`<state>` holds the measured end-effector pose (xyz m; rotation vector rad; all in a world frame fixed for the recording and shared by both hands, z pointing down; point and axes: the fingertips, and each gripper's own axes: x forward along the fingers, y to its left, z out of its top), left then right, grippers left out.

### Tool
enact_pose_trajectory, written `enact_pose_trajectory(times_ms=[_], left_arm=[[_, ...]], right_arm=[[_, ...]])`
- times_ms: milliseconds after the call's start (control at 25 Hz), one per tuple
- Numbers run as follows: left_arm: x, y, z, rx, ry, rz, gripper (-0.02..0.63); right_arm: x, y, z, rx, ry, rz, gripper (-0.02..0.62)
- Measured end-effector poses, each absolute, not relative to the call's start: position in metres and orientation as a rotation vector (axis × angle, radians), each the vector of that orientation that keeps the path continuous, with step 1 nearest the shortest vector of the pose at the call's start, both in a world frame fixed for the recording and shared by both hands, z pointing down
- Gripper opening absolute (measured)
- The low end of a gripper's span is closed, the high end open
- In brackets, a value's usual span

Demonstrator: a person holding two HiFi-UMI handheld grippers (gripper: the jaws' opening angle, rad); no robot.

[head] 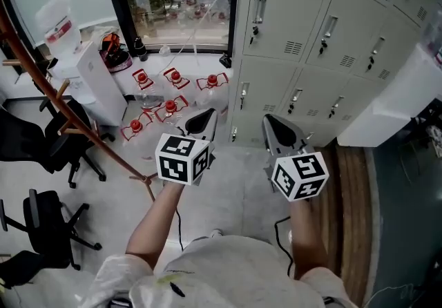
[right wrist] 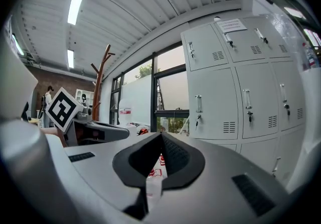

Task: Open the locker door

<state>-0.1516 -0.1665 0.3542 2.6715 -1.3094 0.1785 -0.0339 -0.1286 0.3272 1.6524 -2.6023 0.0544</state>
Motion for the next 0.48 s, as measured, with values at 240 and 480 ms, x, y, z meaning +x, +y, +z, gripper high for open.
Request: enact_pose_trajectory(times_ms=[240,480], left_arm=[[-0.16,-0.185,0.359,2.669,-1.299,0.18,0.005],[-0.173,-0.2,0.365,2.658,-1.318,0.2,0.005]], right_arm=[[-0.041,-0.148,0.328,1.666,-2.613,0.067,-0.003],[-0.048,-0.168,0.329,1.659,-2.604,0.053,-0.003]])
